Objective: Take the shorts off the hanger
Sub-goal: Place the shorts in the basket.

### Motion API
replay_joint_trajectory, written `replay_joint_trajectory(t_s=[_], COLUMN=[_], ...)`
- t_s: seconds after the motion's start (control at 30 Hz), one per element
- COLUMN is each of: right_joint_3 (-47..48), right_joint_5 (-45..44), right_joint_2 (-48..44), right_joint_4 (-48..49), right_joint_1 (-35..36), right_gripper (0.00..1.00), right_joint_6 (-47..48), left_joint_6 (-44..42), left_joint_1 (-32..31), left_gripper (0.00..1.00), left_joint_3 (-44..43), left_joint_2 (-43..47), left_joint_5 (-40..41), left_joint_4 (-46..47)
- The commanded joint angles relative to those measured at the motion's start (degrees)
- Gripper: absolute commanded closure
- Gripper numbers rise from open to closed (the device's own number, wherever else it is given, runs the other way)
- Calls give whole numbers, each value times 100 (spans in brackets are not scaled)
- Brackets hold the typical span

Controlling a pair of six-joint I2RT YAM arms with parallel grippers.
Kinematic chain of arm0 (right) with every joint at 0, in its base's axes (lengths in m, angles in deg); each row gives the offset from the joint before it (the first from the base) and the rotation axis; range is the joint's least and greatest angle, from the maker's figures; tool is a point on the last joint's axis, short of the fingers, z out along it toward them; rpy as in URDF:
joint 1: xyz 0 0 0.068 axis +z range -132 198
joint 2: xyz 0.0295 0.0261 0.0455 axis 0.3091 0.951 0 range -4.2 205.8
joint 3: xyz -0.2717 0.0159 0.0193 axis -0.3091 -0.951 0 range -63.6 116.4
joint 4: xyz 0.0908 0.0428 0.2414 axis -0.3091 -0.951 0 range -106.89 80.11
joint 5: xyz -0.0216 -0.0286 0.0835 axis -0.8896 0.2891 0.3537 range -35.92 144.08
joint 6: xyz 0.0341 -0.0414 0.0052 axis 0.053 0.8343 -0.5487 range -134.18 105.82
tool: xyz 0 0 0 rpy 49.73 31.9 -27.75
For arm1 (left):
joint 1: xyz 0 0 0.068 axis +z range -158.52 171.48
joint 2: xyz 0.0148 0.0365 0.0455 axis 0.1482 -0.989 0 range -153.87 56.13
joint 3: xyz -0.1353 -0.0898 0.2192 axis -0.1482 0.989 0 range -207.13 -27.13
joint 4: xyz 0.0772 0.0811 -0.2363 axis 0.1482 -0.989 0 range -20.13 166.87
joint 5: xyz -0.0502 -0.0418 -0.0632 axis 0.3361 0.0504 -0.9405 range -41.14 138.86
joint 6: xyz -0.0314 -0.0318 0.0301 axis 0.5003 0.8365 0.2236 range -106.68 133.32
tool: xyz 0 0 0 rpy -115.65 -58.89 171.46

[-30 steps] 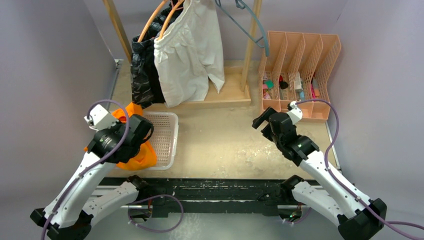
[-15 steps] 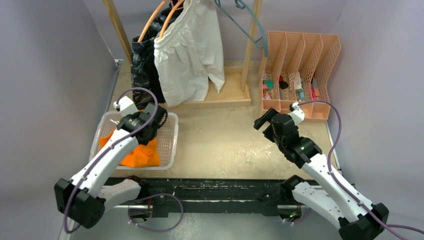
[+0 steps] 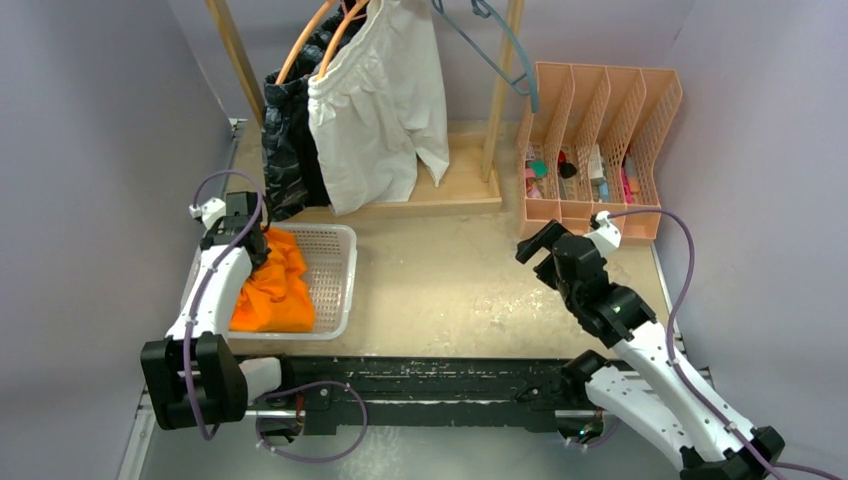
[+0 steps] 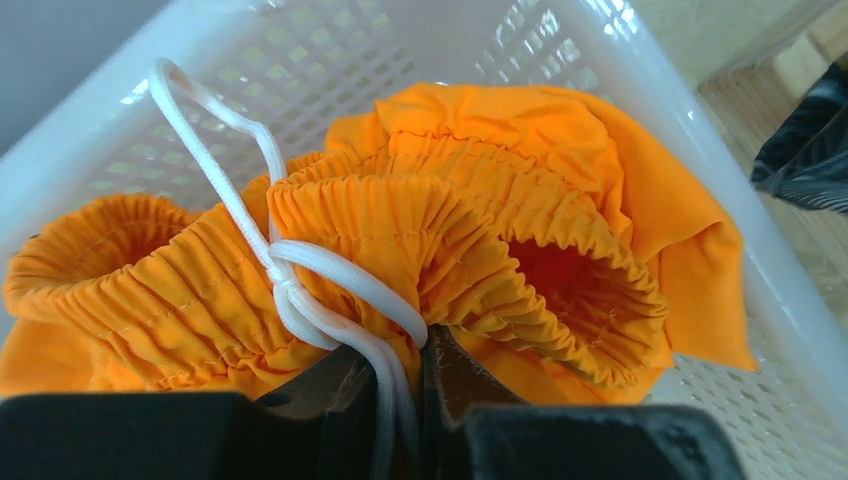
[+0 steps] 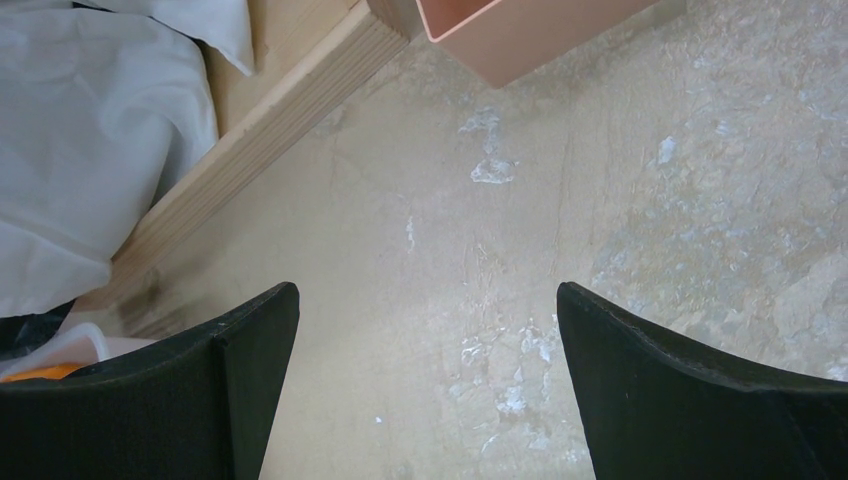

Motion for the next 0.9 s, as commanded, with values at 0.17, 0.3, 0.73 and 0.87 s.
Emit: replay_joint_trajectory(t_s=[0.17, 0.3, 0.73, 0.87], right_joint_3=[91, 120, 55, 109], right_joint_5=[-182, -225, -266, -195], right_joint_2=[224, 163, -368, -180], right_joint_4=[-19, -83, -160, -35], right_joint_1=[0, -3, 0, 0], right_gripper=[1, 1, 1, 1], right_joint_6=[155, 117, 52, 186], left_joint_6=[-599, -503, -596, -541], left_joint_1=[350, 681, 1227, 1227], left_gripper=[89, 88, 28, 26], left_joint_3=[390, 462, -39, -534], left_joint_2=[-455, -697, 252, 718], left_joint_5=[-1032, -1364, -1303, -1132], left_joint_4=[946, 1277, 664, 194])
